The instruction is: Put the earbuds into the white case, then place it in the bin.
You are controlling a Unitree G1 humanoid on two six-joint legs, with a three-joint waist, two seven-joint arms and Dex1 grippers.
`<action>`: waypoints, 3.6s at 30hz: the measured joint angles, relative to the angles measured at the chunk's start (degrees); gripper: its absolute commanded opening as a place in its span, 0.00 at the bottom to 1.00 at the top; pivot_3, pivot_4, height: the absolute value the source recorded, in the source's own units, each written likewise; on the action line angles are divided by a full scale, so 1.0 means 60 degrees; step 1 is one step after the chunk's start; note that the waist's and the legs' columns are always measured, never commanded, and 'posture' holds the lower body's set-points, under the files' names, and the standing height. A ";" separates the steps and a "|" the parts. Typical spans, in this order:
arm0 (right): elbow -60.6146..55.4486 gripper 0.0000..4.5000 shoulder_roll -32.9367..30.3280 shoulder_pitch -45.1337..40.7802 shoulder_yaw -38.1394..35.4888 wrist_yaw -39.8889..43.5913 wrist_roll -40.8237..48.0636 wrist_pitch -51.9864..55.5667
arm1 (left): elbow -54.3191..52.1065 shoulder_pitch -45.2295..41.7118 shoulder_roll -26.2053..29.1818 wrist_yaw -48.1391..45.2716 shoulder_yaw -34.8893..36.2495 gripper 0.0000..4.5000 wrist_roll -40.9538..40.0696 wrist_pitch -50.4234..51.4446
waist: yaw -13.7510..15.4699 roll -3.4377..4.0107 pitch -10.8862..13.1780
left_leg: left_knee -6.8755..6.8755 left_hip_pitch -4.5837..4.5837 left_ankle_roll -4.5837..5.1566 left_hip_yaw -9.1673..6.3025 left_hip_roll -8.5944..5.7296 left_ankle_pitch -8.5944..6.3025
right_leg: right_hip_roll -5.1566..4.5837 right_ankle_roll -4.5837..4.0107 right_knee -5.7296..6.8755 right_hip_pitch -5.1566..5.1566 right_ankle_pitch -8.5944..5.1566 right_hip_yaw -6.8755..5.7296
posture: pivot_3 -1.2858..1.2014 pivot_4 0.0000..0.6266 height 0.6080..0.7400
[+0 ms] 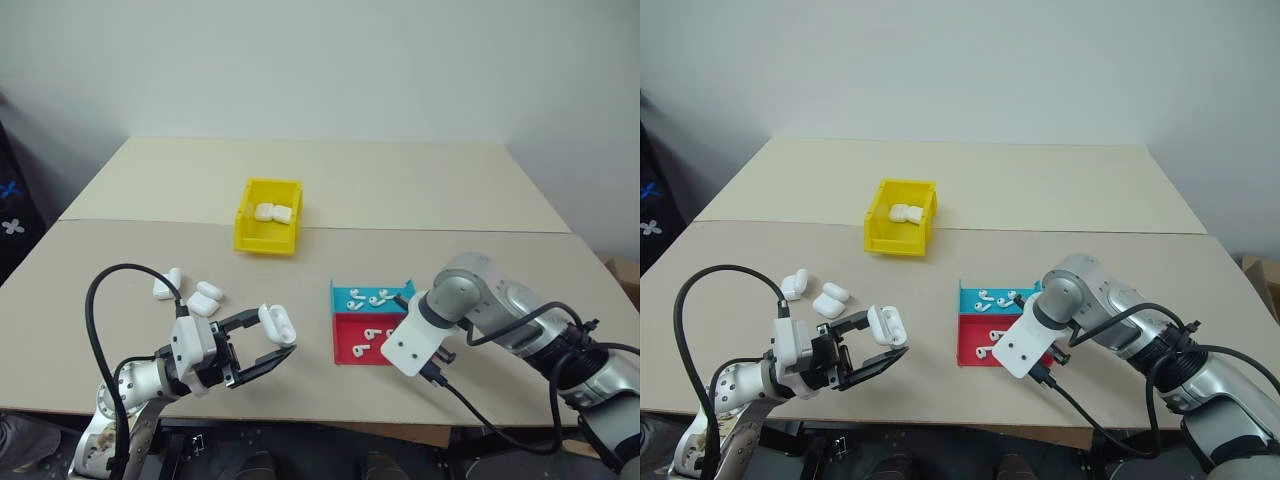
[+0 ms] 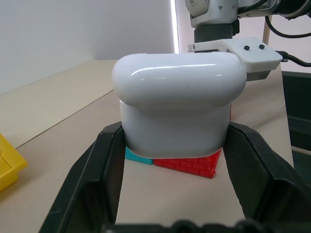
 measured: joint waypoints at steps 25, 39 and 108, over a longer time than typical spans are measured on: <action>-0.0004 0.13 0.0179 0.0001 -0.0073 -0.0057 -0.0183 0.0123 | 0.0025 -0.0002 0.0156 -0.0001 -0.0071 0.61 0.0004 0.0001 | -0.0006 -0.0001 0.0000 | 0.0000 0.0013 0.0000 0.0000 0.0001 0.0000 | 0.0001 0.0000 -0.0001 0.0011 0.0000 0.0000 | 0.52 0.24 1.00; -0.2094 0.13 -0.0321 0.0442 -0.3580 -0.0447 0.3437 0.3802 | -0.0100 -0.0849 0.0075 0.0046 -0.0087 0.61 -0.0976 0.0546 | 0.0022 -0.0002 0.0002 | -0.0003 0.0001 0.0000 -0.0004 0.0000 0.0000 | -0.0002 0.0000 -0.0007 0.0012 0.0000 -0.0004 | 0.52 0.24 1.00; -0.2883 0.13 0.4017 0.2730 -0.5903 -0.4161 0.9857 0.2595 | 0.0097 -0.3862 -0.1094 -0.1879 -0.1342 0.61 -0.2448 0.2261 | -0.0021 -0.0002 0.0003 | -0.0010 -0.0001 0.0002 -0.0038 -0.0001 -0.0002 | 0.0009 0.0008 -0.0049 0.0048 0.0002 -0.0024 | 0.52 0.24 1.00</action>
